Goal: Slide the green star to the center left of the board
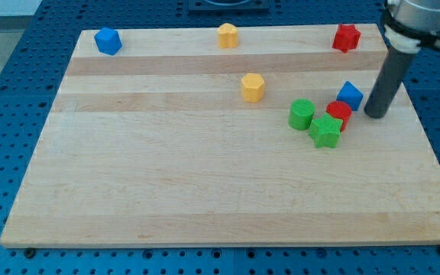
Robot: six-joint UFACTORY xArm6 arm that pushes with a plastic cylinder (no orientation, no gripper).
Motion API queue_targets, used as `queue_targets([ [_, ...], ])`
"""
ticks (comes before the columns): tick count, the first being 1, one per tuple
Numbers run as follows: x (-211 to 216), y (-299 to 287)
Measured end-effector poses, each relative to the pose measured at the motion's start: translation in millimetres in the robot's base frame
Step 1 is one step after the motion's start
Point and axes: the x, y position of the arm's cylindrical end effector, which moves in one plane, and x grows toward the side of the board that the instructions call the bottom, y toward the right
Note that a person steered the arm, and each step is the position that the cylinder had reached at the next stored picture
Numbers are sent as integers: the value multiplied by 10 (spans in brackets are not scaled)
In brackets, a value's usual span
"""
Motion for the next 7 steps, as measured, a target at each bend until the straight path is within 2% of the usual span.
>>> queue_targets([
  [1,341,-12],
  [2,447,-183],
  [5,425,-737],
  [7,231,-929],
])
